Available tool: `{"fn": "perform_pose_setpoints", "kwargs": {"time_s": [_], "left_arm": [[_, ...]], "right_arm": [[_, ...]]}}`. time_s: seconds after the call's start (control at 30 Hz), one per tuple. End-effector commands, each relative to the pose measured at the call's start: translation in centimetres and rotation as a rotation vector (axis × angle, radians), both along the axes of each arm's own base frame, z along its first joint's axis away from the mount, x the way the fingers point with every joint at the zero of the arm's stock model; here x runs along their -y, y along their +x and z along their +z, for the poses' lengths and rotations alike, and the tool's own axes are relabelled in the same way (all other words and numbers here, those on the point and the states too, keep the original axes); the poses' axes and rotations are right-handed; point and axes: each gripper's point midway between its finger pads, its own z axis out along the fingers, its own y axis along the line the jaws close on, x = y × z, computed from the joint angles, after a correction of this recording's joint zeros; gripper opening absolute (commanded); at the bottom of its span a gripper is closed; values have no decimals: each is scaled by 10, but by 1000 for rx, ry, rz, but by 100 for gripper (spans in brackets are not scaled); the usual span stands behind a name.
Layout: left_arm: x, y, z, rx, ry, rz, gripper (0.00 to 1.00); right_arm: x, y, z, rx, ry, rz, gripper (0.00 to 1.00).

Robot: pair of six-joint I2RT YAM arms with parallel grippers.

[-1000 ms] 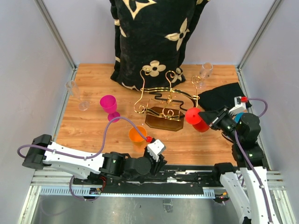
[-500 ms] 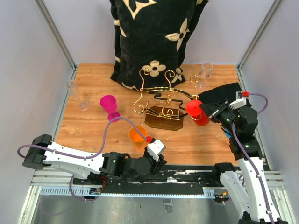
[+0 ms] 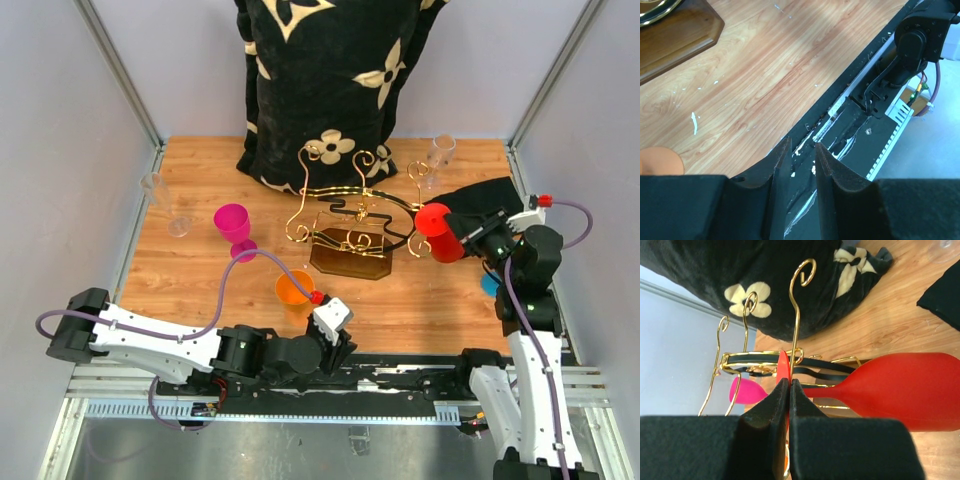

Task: Take the wine glass off the wine glass rack

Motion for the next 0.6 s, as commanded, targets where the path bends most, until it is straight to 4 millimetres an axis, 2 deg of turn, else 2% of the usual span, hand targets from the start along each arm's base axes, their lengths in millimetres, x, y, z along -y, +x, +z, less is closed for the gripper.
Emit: {"fn": "perform_pose_setpoints", "kwargs": {"time_s": [0.0,0.4,0.57], "left_arm": [[-5,3,5,11,-17,23,31],[-11,8,18,27,-56,44,31],[-17,10,18,18,-71,59,31]], "right_arm": [[4,9,17,63,13,16,1],[16,25,34,108,-102,14,1],[17,21,54,160,-138,15,1]]}}
